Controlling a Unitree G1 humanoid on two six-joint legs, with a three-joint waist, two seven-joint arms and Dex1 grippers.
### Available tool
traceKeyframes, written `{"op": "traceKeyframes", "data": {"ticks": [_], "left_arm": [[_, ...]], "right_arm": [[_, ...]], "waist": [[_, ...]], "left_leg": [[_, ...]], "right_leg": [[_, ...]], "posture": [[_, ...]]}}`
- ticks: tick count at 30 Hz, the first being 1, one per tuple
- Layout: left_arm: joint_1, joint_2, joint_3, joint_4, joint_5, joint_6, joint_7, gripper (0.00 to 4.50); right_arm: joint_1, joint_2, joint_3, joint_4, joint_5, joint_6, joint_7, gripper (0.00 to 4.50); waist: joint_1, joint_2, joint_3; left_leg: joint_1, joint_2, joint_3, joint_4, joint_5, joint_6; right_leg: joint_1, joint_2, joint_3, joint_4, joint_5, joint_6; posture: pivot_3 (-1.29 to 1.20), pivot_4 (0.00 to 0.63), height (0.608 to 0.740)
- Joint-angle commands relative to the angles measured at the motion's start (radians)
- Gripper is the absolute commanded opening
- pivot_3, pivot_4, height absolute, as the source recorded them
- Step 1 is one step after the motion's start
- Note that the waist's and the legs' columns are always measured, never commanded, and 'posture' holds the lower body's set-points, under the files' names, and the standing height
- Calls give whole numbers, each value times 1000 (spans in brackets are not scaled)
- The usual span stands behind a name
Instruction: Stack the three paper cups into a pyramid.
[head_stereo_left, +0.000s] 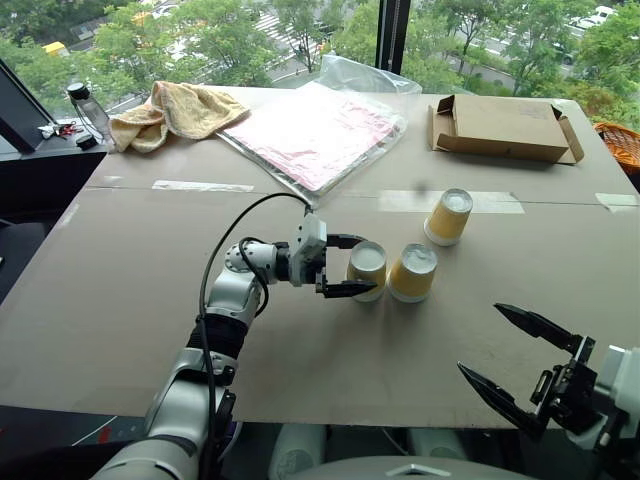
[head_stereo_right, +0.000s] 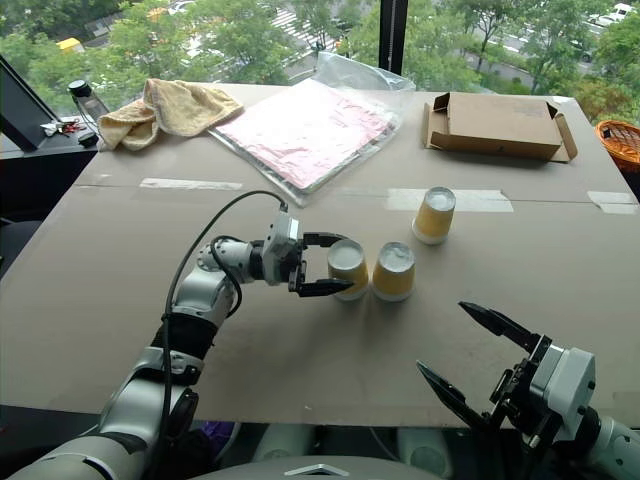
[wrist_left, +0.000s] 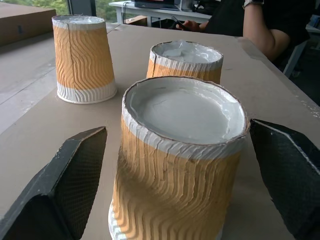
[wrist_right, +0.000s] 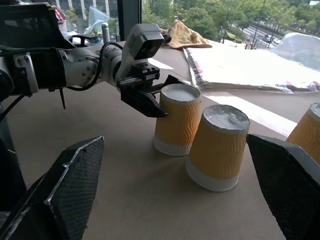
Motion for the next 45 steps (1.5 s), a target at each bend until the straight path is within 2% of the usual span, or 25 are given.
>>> {"op": "traceKeyframes", "data": {"ticks": [1,10,21,35,39,42,45], "left_arm": [[10,0,9,-32,-13,-10,6,4453],[31,48,69,-83,-63,28,20,4453],[106,117,135,-253,-191,208,21,4453],[124,123,143,-362,-246,337,90,4453],[127,125,160,-391,-278,367,110,4453],[141,131,178,-426,-288,372,134,4453],[170,141,200,-472,-288,368,170,4453]], "right_arm": [[4,-1,-23,-28,10,-13,-10,4500],[-22,-22,-22,-22,22,7,-23,4500],[-49,-40,-37,10,40,13,-10,4500],[-83,-53,-53,38,56,19,7,4500],[-164,-49,-61,57,54,64,-73,4500],[-324,-41,-86,131,8,139,-233,4500],[-466,-59,-96,173,14,222,-323,4500]], "waist": [[0,0,0],[-1,0,0],[0,0,0],[0,0,0],[-1,0,0],[-5,0,0],[-3,0,0]], "left_leg": [[0,0,0,0,0,0],[0,0,0,0,0,0],[0,0,0,0,0,0],[0,0,0,0,0,0],[0,0,0,0,0,0],[0,0,0,1,0,0],[1,0,0,1,0,0]], "right_leg": [[0,0,0,0,0,0],[0,0,0,0,0,0],[0,0,0,0,0,0],[0,0,0,1,0,0],[0,0,0,1,0,0],[0,0,0,1,0,0],[0,0,1,3,0,0]], "posture": [[0,150,740],[0,150,740],[0,150,740],[0,150,740],[0,150,740],[0,150,740],[0,150,740]]}}
